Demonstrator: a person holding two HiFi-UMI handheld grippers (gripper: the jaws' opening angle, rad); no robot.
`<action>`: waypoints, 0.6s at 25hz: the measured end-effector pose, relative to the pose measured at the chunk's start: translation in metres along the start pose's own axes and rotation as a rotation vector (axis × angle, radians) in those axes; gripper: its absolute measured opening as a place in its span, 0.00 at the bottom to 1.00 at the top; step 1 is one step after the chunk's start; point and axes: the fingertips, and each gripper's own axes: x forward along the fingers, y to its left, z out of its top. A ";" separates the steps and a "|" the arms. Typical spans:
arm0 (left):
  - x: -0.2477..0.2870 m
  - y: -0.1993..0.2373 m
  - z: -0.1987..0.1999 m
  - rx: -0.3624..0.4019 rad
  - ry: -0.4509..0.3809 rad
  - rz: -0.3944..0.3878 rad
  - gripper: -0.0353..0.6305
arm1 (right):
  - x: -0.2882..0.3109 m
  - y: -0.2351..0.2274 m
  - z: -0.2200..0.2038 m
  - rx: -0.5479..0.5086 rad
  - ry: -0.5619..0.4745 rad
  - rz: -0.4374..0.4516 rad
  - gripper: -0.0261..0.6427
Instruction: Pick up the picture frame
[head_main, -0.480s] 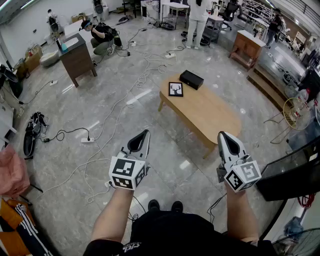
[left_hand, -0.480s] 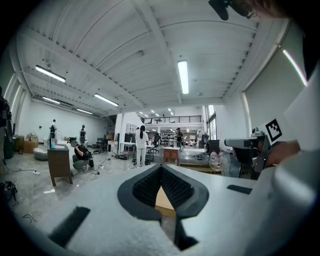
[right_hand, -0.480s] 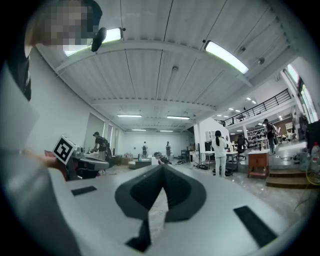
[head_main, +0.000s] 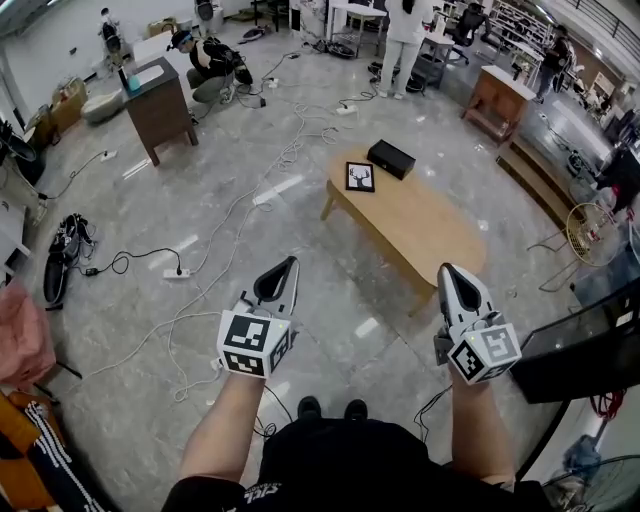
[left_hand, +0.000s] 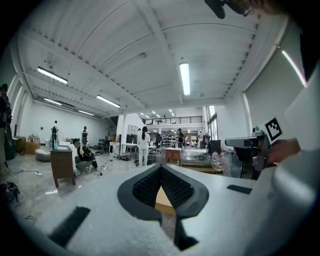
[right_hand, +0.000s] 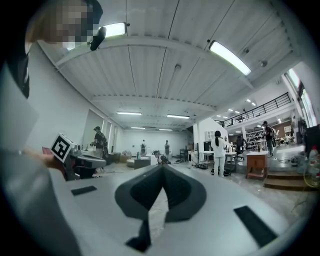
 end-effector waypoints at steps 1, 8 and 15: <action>-0.003 0.004 -0.001 -0.004 -0.001 0.000 0.06 | 0.001 0.005 -0.001 0.003 0.001 0.005 0.04; -0.019 0.024 -0.009 -0.038 0.000 -0.013 0.06 | 0.001 0.019 -0.016 0.059 0.028 -0.029 0.05; -0.015 0.036 -0.014 -0.035 0.005 0.002 0.06 | 0.007 0.009 -0.029 0.090 0.039 -0.047 0.05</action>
